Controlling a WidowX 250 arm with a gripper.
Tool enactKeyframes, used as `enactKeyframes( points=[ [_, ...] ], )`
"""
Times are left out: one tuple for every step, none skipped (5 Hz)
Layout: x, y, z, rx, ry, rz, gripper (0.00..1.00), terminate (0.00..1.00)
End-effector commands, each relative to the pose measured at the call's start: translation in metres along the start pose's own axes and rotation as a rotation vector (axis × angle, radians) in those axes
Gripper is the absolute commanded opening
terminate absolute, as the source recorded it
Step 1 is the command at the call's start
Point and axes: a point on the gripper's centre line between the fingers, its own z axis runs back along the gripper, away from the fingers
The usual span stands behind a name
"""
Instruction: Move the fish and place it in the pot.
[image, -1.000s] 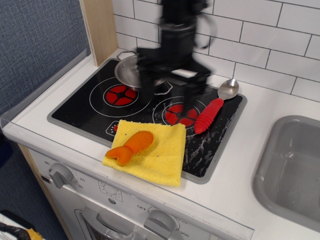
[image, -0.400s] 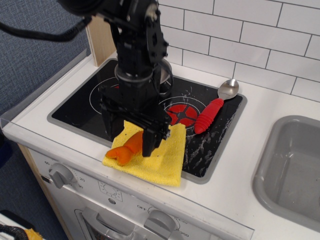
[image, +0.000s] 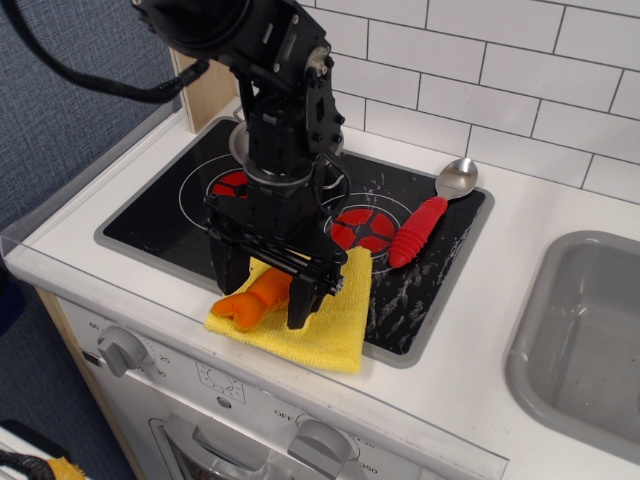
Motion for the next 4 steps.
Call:
enactKeyframes(
  points=[
    [0.006, 0.004, 0.005, -0.007, -0.013, 0.025, 0.0, 0.0],
    [0.006, 0.004, 0.005, -0.002, -0.005, 0.021, 0.0, 0.0],
    [0.01, 0.003, 0.016, 0.003, -0.02, 0.017, 0.0, 0.0],
    [0.028, 0.015, 0.056, -0.033, -0.093, 0.075, 0.0, 0.0]
  ],
)
